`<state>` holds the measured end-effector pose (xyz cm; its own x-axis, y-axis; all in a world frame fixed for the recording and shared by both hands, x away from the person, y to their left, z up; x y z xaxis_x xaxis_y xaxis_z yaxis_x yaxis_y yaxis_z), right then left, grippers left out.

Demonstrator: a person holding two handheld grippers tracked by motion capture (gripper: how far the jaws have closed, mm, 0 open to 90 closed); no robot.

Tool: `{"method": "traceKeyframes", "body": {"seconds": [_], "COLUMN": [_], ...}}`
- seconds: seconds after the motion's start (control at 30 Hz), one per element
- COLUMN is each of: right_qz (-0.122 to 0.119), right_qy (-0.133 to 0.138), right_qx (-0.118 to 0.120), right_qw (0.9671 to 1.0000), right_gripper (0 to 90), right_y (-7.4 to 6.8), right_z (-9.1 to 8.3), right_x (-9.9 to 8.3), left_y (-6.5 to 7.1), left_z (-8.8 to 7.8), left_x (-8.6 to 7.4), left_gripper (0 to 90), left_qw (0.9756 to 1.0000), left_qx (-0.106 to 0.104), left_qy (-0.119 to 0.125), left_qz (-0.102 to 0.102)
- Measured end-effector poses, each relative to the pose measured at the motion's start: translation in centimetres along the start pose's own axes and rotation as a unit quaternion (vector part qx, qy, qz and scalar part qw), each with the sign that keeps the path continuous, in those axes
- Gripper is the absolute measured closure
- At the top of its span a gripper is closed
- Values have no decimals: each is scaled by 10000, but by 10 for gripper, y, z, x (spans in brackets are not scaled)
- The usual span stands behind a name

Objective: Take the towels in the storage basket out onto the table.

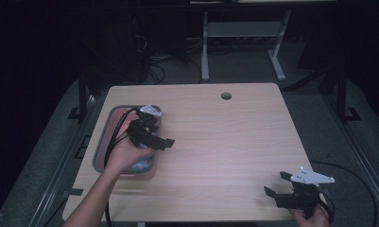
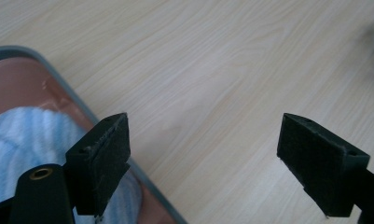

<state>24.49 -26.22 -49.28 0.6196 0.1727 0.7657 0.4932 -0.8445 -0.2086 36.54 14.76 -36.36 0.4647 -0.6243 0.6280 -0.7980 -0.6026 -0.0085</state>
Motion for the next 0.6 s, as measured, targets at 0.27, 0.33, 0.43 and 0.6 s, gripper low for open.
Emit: {"method": "traceKeyframes", "body": {"seconds": [0.27, 0.33, 0.43, 0.6], "right_qz": [-71, -60, -8, -17], "right_qy": [-11, -17, -2, -16], "right_qx": [9, 0, -17, -13], "right_qw": [10000, 10000, 10000, 10000], "right_gripper": [146, 146, 146, 146], "right_y": [-1, -1, 1, 1], "right_z": [2, 1, 0, 1], "right_x": [0, 0, 0, 0], "left_y": [-19, -23, -29, -38], "left_z": [-10, -11, -12, -16], "left_x": [-10, -14, -20, -26], "left_gripper": [173, 174, 174, 174], "left_qw": [9996, 9995, 9990, 9982], "left_qx": [162, 214, 253, 327], "left_qy": [-20, -25, -69, -77], "left_qz": [-215, -244, -361, -487]}}
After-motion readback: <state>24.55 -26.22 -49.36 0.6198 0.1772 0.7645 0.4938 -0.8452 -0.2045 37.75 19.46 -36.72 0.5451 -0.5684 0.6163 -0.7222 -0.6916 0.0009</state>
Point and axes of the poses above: each handheld gripper's, and its own axes: z roughly forward along the jaws, x roughly out of its top, y roughly to its right, the point moved 5 cm from there along z, roughly forward along the jaws, and after that the axes turned 9 degrees about z, right-handed, at the moved point
